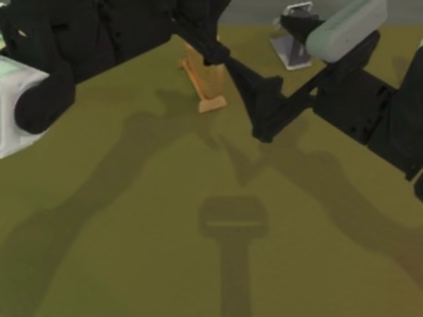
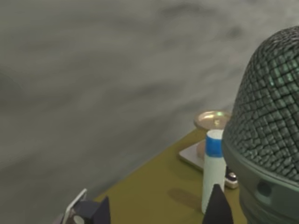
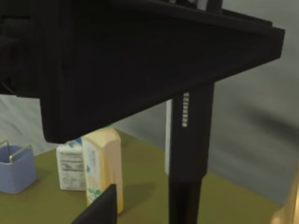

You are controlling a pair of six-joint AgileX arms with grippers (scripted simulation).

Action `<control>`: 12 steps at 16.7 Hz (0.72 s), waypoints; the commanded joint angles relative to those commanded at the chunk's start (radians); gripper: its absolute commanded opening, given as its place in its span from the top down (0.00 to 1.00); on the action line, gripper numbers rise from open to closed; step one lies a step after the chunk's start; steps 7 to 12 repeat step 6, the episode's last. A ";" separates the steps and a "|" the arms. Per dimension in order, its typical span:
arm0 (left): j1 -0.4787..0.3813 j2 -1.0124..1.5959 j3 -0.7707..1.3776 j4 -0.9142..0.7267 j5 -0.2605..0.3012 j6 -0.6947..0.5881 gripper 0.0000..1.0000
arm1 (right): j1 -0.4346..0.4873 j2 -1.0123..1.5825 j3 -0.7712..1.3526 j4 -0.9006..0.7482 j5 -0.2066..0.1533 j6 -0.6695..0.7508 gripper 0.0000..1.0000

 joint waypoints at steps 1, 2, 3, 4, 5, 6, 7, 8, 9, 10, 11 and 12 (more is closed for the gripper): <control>0.023 -0.013 -0.010 -0.002 0.019 0.001 1.00 | -0.005 -0.045 -0.033 -0.008 -0.007 0.000 0.00; 0.047 -0.026 -0.021 -0.003 0.039 0.001 1.00 | -0.009 -0.089 -0.067 -0.015 -0.014 0.001 0.00; 0.068 -0.038 -0.030 -0.005 0.057 0.002 1.00 | -0.013 -0.126 -0.097 -0.021 -0.021 0.001 0.00; 0.084 -0.047 -0.038 -0.006 0.072 0.003 1.00 | -0.016 -0.152 -0.121 -0.026 -0.027 0.001 0.00; 0.095 -0.053 -0.043 -0.007 0.082 0.004 1.00 | -0.018 -0.167 -0.135 -0.028 -0.031 0.001 0.00; 0.098 -0.055 -0.045 -0.008 0.085 0.004 1.00 | -0.018 -0.172 -0.140 -0.029 -0.032 0.001 0.00; 0.098 -0.055 -0.045 -0.008 0.085 0.004 1.00 | -0.018 -0.172 -0.140 -0.029 -0.032 0.001 0.00; 0.098 -0.055 -0.045 -0.008 0.085 0.004 1.00 | -0.018 -0.172 -0.140 -0.029 -0.032 0.001 0.00; 0.098 -0.055 -0.045 -0.008 0.085 0.004 1.00 | -0.018 -0.172 -0.140 -0.029 -0.032 0.001 0.00; 0.098 -0.055 -0.045 -0.008 0.085 0.004 1.00 | -0.018 -0.172 -0.140 -0.029 -0.032 0.001 0.00; 0.098 -0.055 -0.045 -0.008 0.085 0.004 1.00 | -0.018 -0.172 -0.140 -0.029 -0.032 0.001 0.00; 0.098 -0.055 -0.045 -0.008 0.085 0.004 1.00 | -0.018 -0.172 -0.140 -0.029 -0.032 0.001 0.00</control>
